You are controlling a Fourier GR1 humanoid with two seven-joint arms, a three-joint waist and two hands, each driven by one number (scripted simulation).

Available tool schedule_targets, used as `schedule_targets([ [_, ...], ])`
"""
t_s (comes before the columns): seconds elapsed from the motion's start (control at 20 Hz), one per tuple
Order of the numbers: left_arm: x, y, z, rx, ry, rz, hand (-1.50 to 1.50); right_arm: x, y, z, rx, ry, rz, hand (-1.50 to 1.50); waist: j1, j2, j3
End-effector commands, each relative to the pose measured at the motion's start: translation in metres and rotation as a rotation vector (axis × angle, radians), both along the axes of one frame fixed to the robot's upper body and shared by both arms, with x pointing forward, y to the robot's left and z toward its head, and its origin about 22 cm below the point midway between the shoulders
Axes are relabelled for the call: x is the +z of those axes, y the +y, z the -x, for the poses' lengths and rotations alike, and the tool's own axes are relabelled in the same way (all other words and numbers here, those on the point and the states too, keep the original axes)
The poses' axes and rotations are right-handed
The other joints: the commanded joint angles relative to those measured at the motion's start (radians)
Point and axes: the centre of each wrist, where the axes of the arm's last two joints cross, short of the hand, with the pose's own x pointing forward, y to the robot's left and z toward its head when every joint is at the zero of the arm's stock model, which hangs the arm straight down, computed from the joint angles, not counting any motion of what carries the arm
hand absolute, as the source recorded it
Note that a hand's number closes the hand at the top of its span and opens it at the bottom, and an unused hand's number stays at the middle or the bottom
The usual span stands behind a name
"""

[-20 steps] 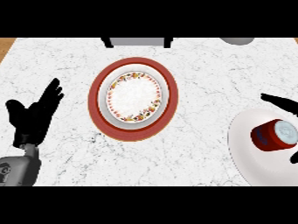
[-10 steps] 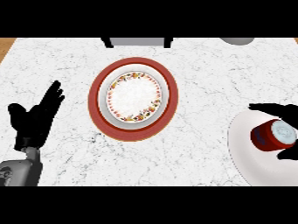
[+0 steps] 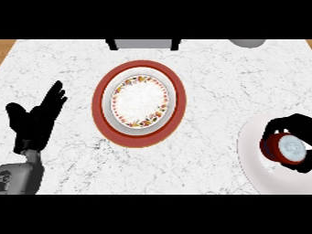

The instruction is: Pick the can from the plate and place it in the plate

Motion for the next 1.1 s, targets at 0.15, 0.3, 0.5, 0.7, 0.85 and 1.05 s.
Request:
schedule_targets([
  [0.15,-0.009,-0.008,0.001,-0.039,0.017,0.002,0.0,-0.022,0.208,0.008,0.307,-0.016,-0.11,1.5,0.049,-0.001,0.0],
  [0.3,-0.004,-0.016,-0.006,-0.082,0.015,-0.014,0.0,-0.018,0.285,0.029,0.436,-0.016,-0.115,1.5,0.08,0.003,-0.001],
  [0.5,-0.007,-0.023,-0.006,-0.08,0.02,-0.001,0.0,0.01,0.33,0.052,0.379,-0.19,-0.104,1.5,0.069,-0.009,0.004],
  [0.7,-0.005,-0.008,-0.009,-0.057,0.022,-0.006,0.0,0.039,0.349,0.078,0.249,-0.391,-0.252,1.5,0.05,-0.009,0.005],
  [0.85,-0.001,-0.014,-0.008,-0.037,0.0,0.004,0.0,0.055,0.357,0.09,0.113,-0.552,-0.352,1.5,0.047,-0.013,0.007],
  [1.05,-0.007,-0.002,-0.007,-0.032,0.027,-0.007,0.0,0.081,0.371,0.101,-0.062,-0.676,-0.399,1.5,0.034,-0.007,0.004],
])
